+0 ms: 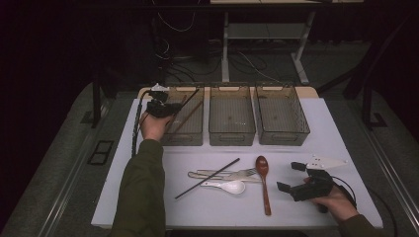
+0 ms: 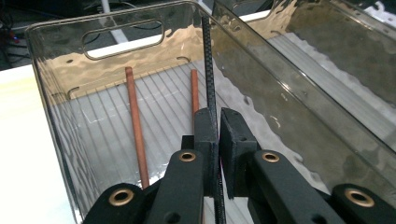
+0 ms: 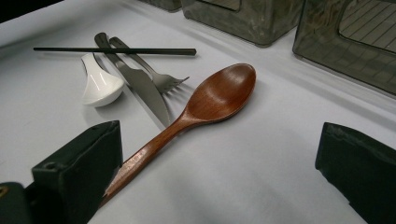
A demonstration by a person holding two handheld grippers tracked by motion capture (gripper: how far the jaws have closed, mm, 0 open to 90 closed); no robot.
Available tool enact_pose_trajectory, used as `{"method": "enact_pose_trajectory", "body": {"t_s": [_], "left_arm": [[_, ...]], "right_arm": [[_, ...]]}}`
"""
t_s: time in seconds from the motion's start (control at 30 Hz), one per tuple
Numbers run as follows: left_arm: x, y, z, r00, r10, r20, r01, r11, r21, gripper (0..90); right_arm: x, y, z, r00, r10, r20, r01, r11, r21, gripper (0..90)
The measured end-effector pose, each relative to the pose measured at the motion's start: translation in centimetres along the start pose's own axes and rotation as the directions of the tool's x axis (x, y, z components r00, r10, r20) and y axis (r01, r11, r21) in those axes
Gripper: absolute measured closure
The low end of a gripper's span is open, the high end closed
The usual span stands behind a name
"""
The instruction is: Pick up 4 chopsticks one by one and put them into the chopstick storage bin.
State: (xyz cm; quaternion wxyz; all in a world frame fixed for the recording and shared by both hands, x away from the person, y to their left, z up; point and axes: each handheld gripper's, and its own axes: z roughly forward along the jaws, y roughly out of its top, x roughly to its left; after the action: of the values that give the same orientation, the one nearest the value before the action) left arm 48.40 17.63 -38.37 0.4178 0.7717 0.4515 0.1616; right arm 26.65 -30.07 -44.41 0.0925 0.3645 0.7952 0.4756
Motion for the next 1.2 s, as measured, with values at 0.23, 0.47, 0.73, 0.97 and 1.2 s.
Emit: {"method": "enact_pose_trajectory", "body": {"t_s": [0.23, 0.47, 0.73, 0.97, 1.2], "left_arm": [[0.2, -0.1, 0.0, 1.0, -0.001, -0.003, 0.001, 1.0, 0.002, 85.7], [0.1, 0.0, -0.4, 1.0, 0.003, 0.009, -0.003, 1.0, 0.008, 81.6], [-1.3, 0.3, -1.3, 0.9972, 0.051, 0.054, -0.051, 0.9987, 0.001, 65.1], [-3.2, 0.1, -2.5, 0.9925, 0.084, 0.089, -0.086, 0.9963, 0.009, 55.0], [-4.8, -0.8, -3.6, 0.9832, 0.108, 0.147, -0.109, 0.994, 0.004, 47.8]], "right_arm": [[0.0, 0.0, 0.0, 1.0, -0.002, 0.001, 0.002, 1.0, -0.001, 0.7], [0.0, 0.0, 0.0, 1.0, -0.002, 0.0, 0.002, 1.0, -0.001, 0.7], [0.0, 0.0, 0.0, 1.0, -0.003, 0.002, 0.003, 1.0, 0.0, 0.7], [0.0, 0.0, 0.1, 1.0, -0.003, 0.001, 0.003, 1.0, 0.002, 0.7], [0.1, 0.0, 0.1, 1.0, -0.005, 0.002, 0.005, 1.0, 0.001, 0.7]]}}
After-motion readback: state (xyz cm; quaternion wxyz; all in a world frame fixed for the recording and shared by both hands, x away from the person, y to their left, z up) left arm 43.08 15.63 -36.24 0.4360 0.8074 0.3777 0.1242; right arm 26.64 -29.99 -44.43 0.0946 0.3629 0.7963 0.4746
